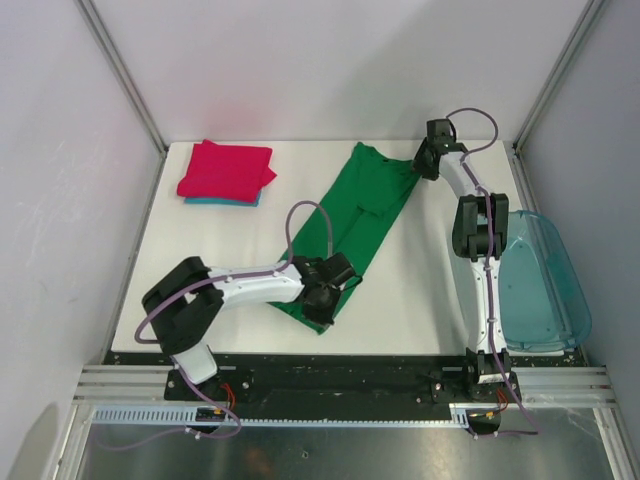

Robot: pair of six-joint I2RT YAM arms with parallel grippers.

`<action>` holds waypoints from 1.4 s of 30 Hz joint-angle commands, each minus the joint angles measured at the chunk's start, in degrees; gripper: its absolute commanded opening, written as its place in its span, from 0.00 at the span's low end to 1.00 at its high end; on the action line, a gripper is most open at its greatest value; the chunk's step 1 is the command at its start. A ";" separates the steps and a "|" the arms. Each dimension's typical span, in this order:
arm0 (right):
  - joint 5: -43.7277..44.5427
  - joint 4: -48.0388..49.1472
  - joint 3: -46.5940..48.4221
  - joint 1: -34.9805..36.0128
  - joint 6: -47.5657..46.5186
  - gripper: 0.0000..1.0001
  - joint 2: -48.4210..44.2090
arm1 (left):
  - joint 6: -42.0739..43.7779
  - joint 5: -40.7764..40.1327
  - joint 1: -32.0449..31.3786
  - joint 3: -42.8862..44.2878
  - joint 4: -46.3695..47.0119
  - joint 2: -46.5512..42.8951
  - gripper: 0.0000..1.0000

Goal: Fold and stack the t-shirts
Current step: Rotate the tshirt 90 degrees

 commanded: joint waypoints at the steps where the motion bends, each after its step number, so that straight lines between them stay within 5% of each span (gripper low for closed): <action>1: 0.58 0.20 4.18 -0.56 -1.80 0.47 1.82 | -3.61 3.32 -2.99 5.45 0.58 3.40 0.00; 5: 1.92 -0.91 4.77 -0.85 -2.01 0.58 0.33 | -5.14 3.99 -4.11 8.09 0.71 5.21 0.05; 11: 3.17 -6.21 3.97 -0.78 -0.86 0.74 -5.35 | -4.65 3.79 -3.92 8.66 0.63 0.68 0.43; 16: 2.85 -10.65 -9.28 1.49 3.74 0.75 -18.11 | -4.47 3.43 -1.43 5.66 0.54 -9.98 0.55; 23: -4.98 -2.74 -51.54 7.86 16.33 0.60 -47.18 | -6.16 1.21 6.28 -2.47 0.31 -24.91 0.45; 30: 0.74 -2.12 -76.46 26.14 30.82 0.44 -69.90 | -5.69 -3.29 12.13 -7.91 0.87 -26.12 0.17; 37: 8.95 -1.83 -86.55 45.57 43.56 0.39 -77.21 | -7.62 -8.20 13.56 -13.13 5.69 -23.40 0.06; 42: 11.08 0.26 -86.74 51.58 46.55 0.38 -74.33 | -7.57 -7.66 14.42 -16.08 10.61 -20.25 0.04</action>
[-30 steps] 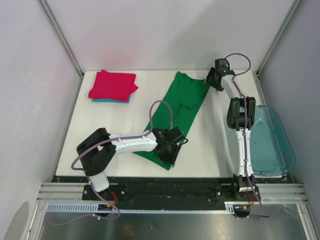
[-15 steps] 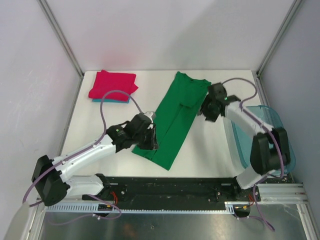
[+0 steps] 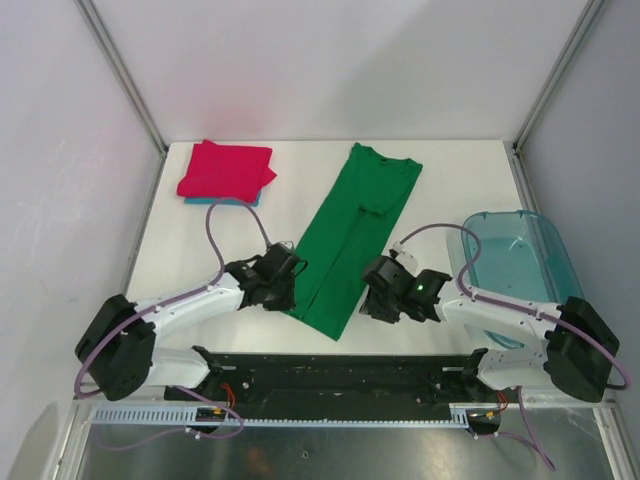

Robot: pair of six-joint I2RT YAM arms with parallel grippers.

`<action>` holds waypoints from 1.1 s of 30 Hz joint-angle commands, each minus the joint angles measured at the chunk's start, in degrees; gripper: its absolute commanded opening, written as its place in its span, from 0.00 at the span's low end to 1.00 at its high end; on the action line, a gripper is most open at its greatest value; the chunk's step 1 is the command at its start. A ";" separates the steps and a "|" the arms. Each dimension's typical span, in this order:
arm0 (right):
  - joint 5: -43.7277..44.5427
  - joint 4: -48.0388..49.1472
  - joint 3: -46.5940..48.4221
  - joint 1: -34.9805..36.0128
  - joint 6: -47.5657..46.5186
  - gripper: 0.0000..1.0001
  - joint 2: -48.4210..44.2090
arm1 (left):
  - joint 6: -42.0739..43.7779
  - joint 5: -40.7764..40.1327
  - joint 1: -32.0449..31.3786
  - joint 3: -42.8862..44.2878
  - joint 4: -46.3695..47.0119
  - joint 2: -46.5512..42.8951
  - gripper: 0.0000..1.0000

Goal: Fold and stack the t-shirts
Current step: Rotate the tshirt 90 degrees

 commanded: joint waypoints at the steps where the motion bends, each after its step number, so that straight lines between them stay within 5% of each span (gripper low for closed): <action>1: 5.19 3.58 -0.05 2.82 5.95 0.38 1.98 | -0.60 -1.80 0.86 -1.21 6.08 3.32 0.04; 12: 1.87 9.80 -0.06 4.66 6.74 0.39 9.34 | 0.40 2.12 1.03 -3.50 9.04 6.34 0.03; 25: 0.07 12.20 -0.06 10.06 10.97 0.39 15.56 | 0.15 6.84 1.08 -6.39 8.89 2.96 0.21; 33: -0.18 12.32 -0.06 11.99 12.33 0.32 18.10 | -0.19 8.14 1.08 -3.17 5.96 -2.81 0.22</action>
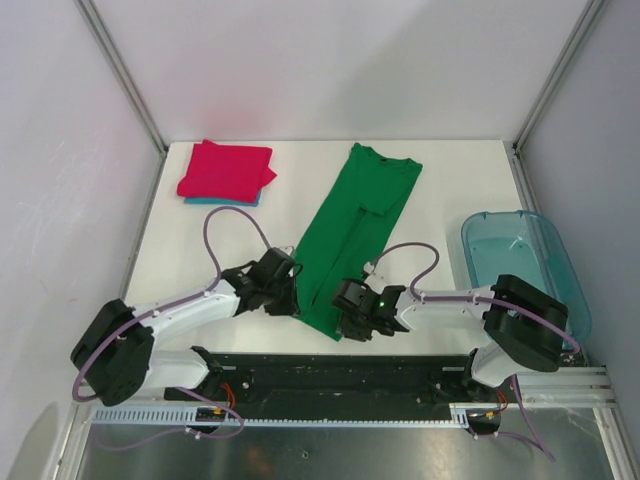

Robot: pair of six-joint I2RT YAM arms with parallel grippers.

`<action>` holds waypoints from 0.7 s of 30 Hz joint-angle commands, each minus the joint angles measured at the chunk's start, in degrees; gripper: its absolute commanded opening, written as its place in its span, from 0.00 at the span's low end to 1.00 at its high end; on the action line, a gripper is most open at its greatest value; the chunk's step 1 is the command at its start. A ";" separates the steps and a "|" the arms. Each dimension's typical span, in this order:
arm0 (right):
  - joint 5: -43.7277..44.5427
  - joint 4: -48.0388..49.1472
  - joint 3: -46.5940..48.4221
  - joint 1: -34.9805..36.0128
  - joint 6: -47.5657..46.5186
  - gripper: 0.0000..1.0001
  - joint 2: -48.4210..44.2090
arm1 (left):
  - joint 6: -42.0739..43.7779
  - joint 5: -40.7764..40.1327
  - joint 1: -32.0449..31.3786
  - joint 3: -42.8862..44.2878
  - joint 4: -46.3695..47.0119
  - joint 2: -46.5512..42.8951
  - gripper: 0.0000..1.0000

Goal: Fold and stack the t-shirts
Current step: Rotate the tshirt 90 degrees

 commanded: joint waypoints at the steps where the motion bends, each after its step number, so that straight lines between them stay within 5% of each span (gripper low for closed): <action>1: 0.89 -0.69 -0.04 1.16 1.93 0.32 2.00 | -0.36 1.35 0.10 2.83 -2.00 -3.16 0.22; 6: 0.59 -0.76 -0.04 2.21 2.35 0.30 3.43 | -0.42 0.57 0.52 3.62 -3.10 -4.47 0.22; 10: 1.44 -4.08 -0.04 2.22 2.20 0.09 3.55 | 0.21 0.29 2.55 3.38 -4.24 -5.38 0.22; 13: 4.02 -8.85 -0.08 1.85 1.55 0.02 1.69 | 0.56 -0.26 3.36 2.79 -4.92 -5.88 0.22; 21: 5.14 -14.70 -8.93 -2.22 0.36 0.00 -9.68 | 0.15 1.28 3.57 0.40 -5.06 -6.84 0.26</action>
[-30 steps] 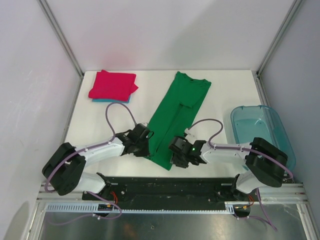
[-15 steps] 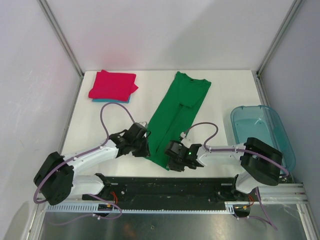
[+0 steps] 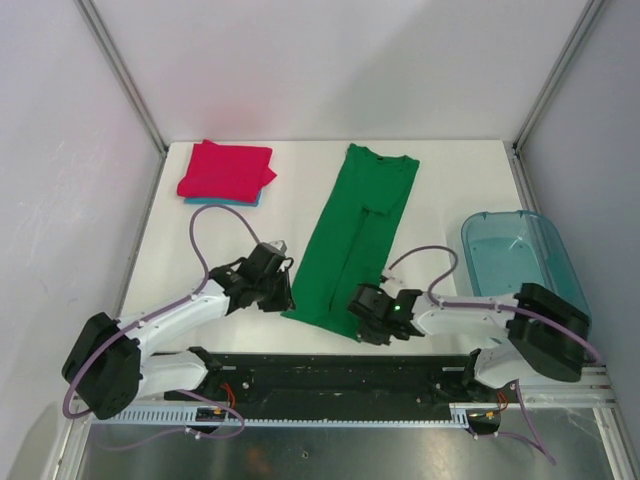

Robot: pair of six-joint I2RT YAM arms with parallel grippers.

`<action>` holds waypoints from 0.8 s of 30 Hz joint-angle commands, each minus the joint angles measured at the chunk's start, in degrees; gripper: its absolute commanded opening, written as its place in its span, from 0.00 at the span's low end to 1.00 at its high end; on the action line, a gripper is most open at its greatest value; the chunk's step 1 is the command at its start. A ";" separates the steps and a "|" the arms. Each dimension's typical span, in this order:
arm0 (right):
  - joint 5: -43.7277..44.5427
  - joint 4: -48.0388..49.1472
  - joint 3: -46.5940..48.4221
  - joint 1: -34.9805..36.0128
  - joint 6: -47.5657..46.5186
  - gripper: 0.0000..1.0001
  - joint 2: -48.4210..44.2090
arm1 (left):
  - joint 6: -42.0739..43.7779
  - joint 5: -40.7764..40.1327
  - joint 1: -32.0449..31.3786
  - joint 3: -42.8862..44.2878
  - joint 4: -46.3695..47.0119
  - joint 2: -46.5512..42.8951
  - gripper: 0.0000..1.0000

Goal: Fold and stack the t-shirts
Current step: Rotate the tshirt 90 degrees, then grab the bottom of the folded rectangular tshirt with both arms

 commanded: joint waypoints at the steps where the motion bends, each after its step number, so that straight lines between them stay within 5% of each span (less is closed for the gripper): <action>1: 2.63 -8.65 -7.80 -3.09 -0.98 0.00 -7.69 | 0.06 1.21 0.38 -1.20 -0.34 -1.57 0.27; 10: -0.05 -7.89 -14.20 -6.51 -2.48 0.00 -16.47 | 0.48 5.34 -1.01 -1.28 1.37 0.92 0.37; 18: -1.28 -6.54 -14.55 -7.32 -3.54 0.00 -17.38 | 0.26 7.47 -2.30 -1.52 3.81 3.95 0.37; 24: -1.04 -6.91 -14.52 -7.40 -3.63 0.11 -19.75 | -0.23 8.36 -3.07 -2.20 7.13 7.44 0.36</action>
